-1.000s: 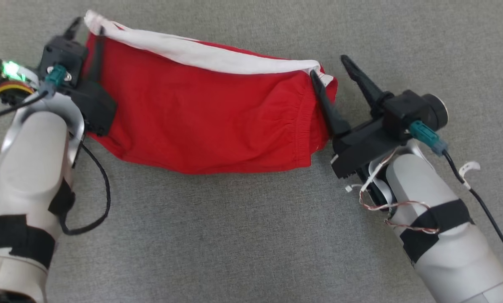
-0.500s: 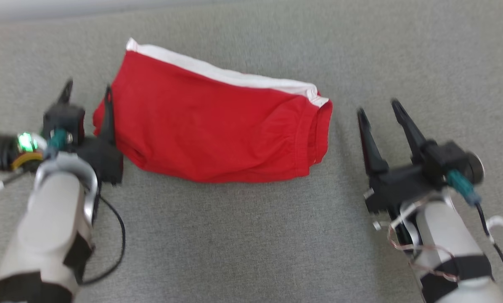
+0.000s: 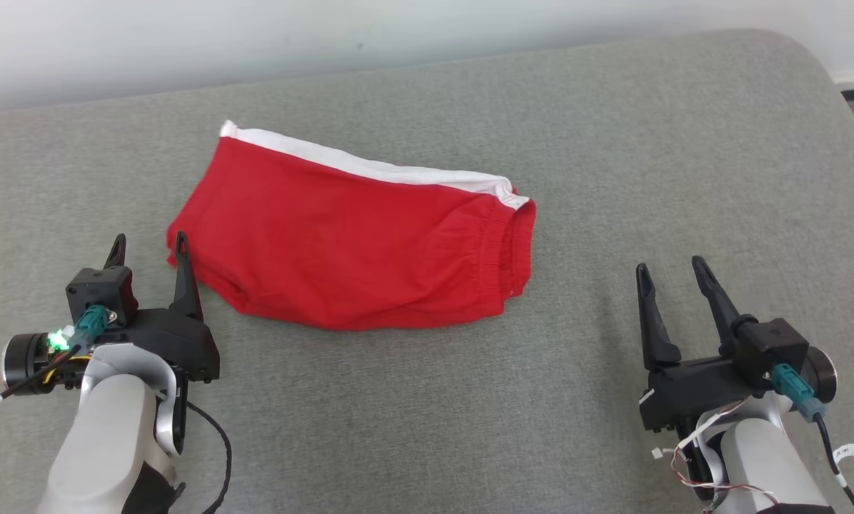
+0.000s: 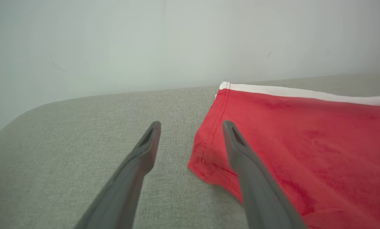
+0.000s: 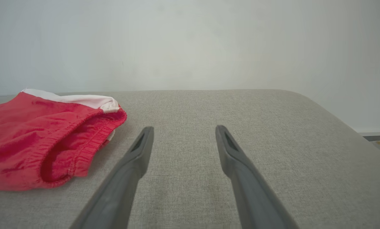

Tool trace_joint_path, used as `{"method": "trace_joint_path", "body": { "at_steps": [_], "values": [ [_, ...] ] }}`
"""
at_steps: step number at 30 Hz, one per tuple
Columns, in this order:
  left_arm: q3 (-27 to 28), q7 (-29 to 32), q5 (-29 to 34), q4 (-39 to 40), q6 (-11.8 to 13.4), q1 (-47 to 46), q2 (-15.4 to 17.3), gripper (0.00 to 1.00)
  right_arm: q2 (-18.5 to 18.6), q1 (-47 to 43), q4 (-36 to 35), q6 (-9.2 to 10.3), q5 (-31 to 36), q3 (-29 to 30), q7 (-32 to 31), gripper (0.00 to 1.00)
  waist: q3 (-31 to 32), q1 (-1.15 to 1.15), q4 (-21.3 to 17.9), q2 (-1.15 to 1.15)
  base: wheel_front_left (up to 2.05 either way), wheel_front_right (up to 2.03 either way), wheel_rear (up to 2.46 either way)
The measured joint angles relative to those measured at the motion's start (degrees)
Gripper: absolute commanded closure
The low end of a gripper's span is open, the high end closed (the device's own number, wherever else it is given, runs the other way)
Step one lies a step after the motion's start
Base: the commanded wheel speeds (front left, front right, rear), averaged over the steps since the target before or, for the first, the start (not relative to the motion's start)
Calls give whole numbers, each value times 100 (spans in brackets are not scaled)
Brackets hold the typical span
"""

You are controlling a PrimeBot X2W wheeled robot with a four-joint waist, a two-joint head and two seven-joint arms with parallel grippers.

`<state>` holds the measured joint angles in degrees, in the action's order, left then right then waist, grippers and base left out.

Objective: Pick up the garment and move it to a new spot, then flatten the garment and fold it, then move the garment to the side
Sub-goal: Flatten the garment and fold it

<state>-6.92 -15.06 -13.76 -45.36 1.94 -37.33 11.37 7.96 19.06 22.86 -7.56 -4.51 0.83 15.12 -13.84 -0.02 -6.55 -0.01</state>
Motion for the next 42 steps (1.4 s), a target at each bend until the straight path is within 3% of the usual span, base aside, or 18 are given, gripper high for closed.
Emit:
{"method": "trace_joint_path", "body": {
  "at_steps": [13,23,24,25,26,27,33,42],
  "values": [
    [360,0,15,-230,-14,7,-104,0,-57,-5,-84,0,15,54,0,0,-241,1,-309,0,0,0,0],
    [568,-8,-56,-1000,1,-186,-123,0,-24,4,-143,0,-2,87,0,0,-416,1,-445,0,0,0,0],
    [571,-9,-56,-1033,-2,-213,-127,6,-24,4,-146,0,-2,88,0,0,-428,1,-442,0,0,0,0],
    [576,-20,-56,-1071,-26,-248,-135,52,-27,4,-147,0,-2,88,0,0,-438,1,-434,0,0,0,0],
    [580,-20,-56,-1100,-32,-275,-143,89,-32,5,-146,0,-2,84,0,0,-443,1,-424,0,0,0,0],
    [586,-22,-56,-1148,-47,-305,-160,100,-43,15,-136,0,-2,66,0,0,-443,1,-402,0,0,0,0],
    [681,-15,-52,-1034,-45,-254,-224,100,-68,49,-96,0,-2,59,0,0,-332,2,-344,2,0,0,0],
    [1102,0,-62,99,-38,1141,-695,100,-225,-408,174,0,1,108,0,0,398,2,-149,1,0,0,0]
  ]
}}
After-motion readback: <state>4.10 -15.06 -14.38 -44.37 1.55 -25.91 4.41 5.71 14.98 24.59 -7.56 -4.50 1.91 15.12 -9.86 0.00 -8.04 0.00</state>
